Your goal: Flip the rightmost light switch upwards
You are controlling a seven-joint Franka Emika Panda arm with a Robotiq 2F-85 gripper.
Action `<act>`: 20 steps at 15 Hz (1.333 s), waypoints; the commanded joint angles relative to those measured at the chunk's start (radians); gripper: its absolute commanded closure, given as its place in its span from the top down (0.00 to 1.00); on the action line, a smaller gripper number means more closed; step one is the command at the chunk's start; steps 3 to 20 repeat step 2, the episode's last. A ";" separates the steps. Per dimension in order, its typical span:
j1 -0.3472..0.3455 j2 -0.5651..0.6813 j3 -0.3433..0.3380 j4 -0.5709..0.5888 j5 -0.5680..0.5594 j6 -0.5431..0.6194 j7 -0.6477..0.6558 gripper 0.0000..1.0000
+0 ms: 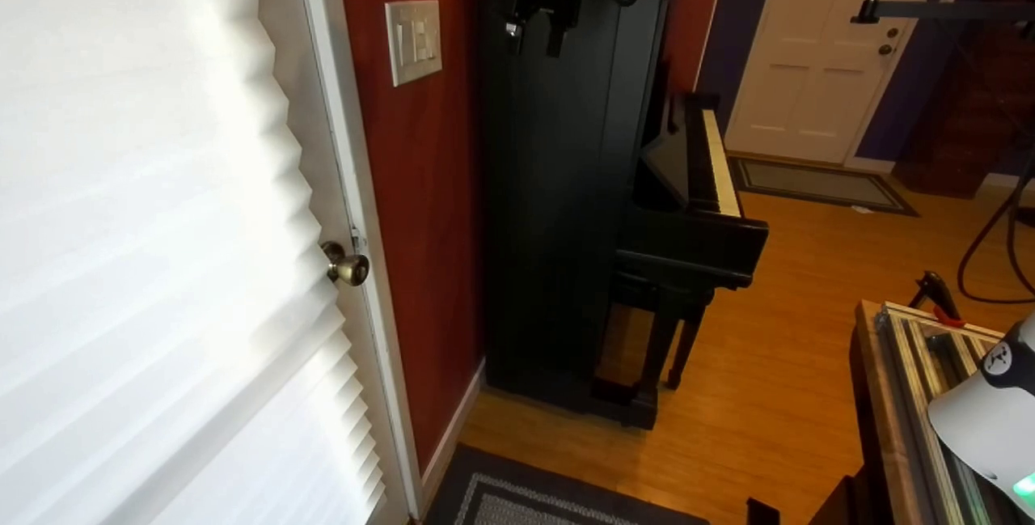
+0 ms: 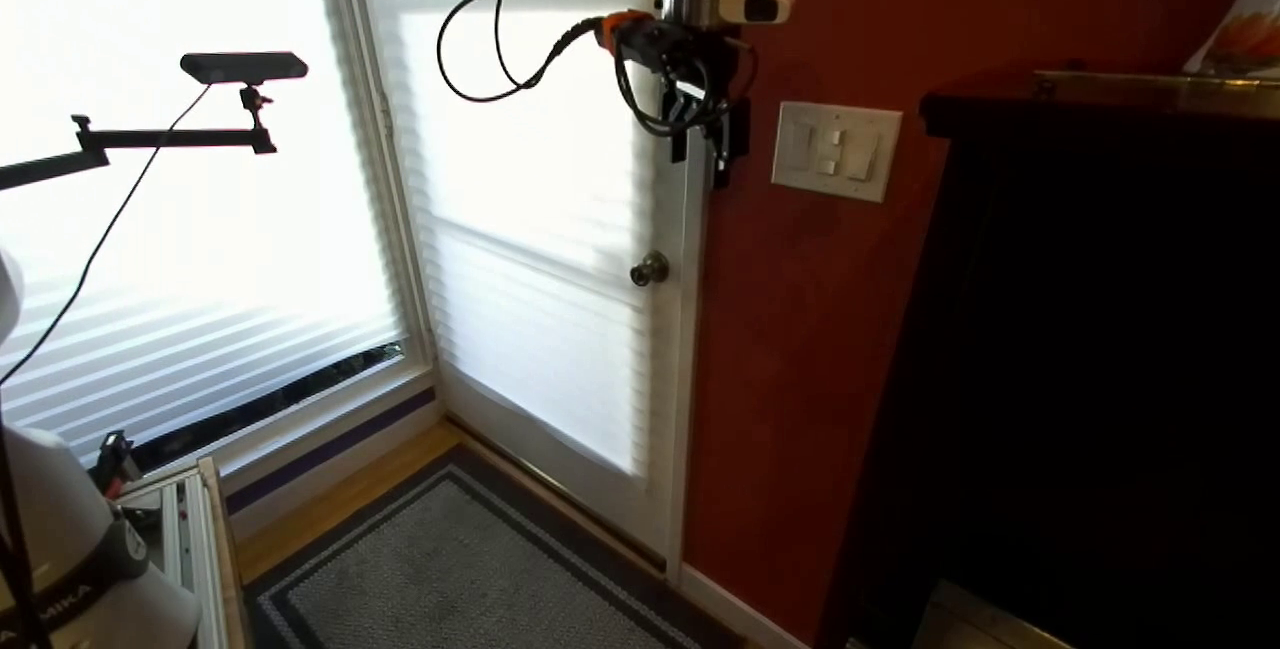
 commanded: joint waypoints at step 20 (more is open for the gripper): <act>0.019 0.010 -0.023 0.005 0.006 -0.004 -0.004 1.00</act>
